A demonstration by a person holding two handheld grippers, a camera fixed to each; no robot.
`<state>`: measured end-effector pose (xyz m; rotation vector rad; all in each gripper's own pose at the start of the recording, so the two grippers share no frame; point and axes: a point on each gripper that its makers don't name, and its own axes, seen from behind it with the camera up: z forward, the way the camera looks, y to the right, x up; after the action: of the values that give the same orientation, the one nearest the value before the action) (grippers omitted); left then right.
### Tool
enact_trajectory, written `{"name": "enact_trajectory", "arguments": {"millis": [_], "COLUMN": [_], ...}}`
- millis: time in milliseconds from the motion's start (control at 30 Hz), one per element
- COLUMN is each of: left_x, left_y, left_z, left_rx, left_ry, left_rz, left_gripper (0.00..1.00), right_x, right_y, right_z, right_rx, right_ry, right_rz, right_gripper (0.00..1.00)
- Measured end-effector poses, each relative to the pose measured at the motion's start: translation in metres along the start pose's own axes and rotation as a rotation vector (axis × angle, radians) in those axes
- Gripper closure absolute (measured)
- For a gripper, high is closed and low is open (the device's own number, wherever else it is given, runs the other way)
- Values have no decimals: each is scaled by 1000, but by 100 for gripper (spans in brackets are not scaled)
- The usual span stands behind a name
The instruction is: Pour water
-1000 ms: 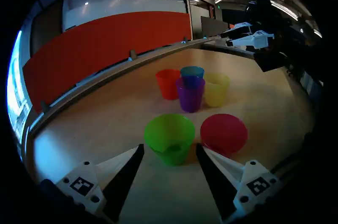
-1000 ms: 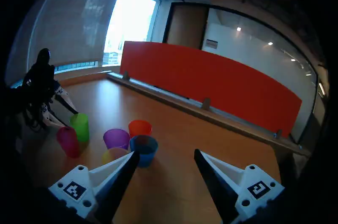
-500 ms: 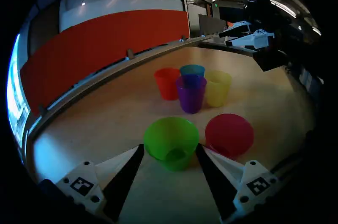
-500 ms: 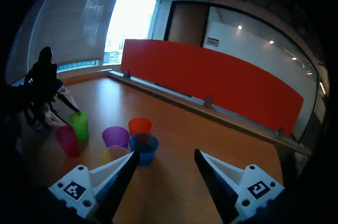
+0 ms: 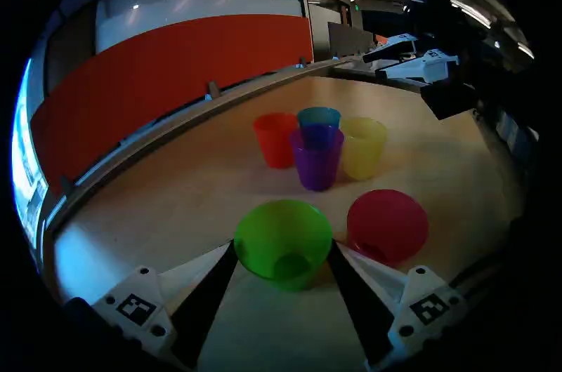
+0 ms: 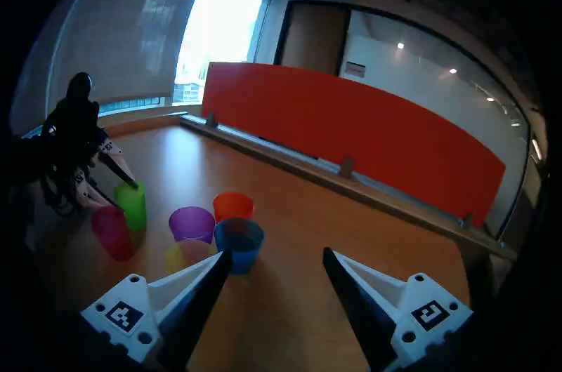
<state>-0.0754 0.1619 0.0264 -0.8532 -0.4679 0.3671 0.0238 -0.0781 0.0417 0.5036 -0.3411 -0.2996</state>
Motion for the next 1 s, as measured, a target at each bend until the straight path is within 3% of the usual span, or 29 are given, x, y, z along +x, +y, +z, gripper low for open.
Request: {"name": "enact_trajectory", "arguments": {"millis": [300, 600, 1000], "left_x": [-3, 6, 40], "left_y": [-1, -3, -6], "left_z": [0, -5, -29], "left_rx": [5, 17, 47], "left_ry": [-22, 4, 118], "left_rz": [-6, -14, -72], "left_gripper": [14, 14, 15], "right_x": [-1, -2, 1], "right_y": [2, 2, -2], "right_z": [0, 0, 6], "right_rx": [-4, -6, 2], "right_ry": [3, 4, 15], "right_rz": [0, 1, 6], "right_gripper": [0, 0, 0]}}
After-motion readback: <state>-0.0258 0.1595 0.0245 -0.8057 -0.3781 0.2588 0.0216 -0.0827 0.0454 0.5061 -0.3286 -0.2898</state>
